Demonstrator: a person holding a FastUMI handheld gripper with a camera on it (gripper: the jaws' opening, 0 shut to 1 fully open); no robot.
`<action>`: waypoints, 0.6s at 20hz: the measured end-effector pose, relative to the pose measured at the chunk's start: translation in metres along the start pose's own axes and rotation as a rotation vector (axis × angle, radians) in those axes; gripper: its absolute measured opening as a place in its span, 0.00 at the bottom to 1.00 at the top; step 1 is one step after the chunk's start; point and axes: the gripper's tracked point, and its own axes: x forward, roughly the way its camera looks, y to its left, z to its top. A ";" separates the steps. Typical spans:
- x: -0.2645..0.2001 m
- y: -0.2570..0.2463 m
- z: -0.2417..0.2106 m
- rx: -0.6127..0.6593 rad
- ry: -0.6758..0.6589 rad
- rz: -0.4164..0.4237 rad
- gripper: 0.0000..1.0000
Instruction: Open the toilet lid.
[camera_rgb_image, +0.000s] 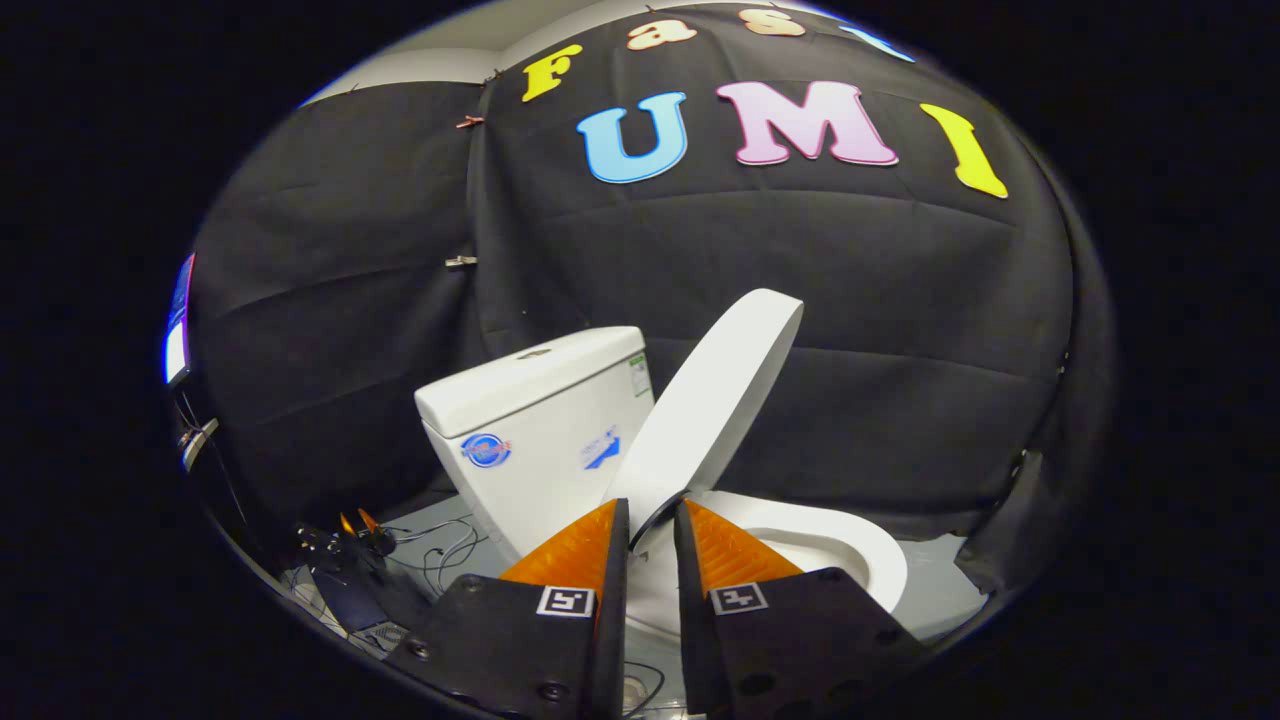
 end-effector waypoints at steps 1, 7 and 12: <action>0.005 0.012 0.004 -0.006 -0.001 0.018 0.28; 0.044 0.070 0.021 -0.005 0.011 0.102 0.31; 0.069 0.104 0.019 -0.046 0.031 0.143 0.32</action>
